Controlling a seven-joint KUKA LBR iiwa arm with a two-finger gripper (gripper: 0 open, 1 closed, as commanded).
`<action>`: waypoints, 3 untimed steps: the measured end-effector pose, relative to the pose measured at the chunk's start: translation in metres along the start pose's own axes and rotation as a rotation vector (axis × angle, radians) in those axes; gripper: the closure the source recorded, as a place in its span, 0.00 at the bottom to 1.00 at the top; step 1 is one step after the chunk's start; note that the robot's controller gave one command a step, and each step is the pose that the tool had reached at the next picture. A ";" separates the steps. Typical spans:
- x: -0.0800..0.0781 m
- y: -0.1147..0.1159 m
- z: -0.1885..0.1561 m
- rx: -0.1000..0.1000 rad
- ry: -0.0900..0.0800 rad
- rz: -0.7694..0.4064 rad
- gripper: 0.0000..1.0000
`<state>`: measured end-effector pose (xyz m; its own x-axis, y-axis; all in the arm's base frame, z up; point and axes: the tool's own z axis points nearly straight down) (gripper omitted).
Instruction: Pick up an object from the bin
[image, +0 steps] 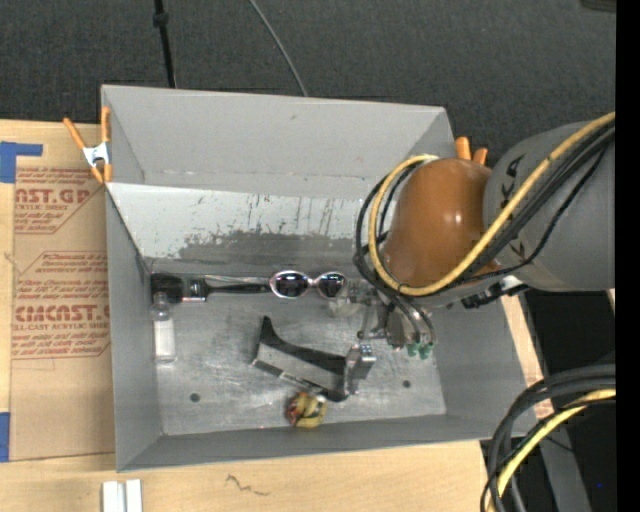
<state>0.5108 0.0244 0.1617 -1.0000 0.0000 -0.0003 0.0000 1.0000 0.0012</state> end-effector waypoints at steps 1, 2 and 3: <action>0.000 0.000 0.000 0.000 0.000 0.000 0.00; -0.010 0.031 0.068 0.009 -0.009 0.133 1.00; -0.010 0.031 0.068 0.009 -0.009 0.133 1.00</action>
Offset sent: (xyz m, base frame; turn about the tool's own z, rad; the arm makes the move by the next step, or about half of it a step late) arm 0.0002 0.0393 -0.0902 0.1252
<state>0.5212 0.0560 0.0934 -0.9911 0.1324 -0.0094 0.1325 0.9912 -0.0076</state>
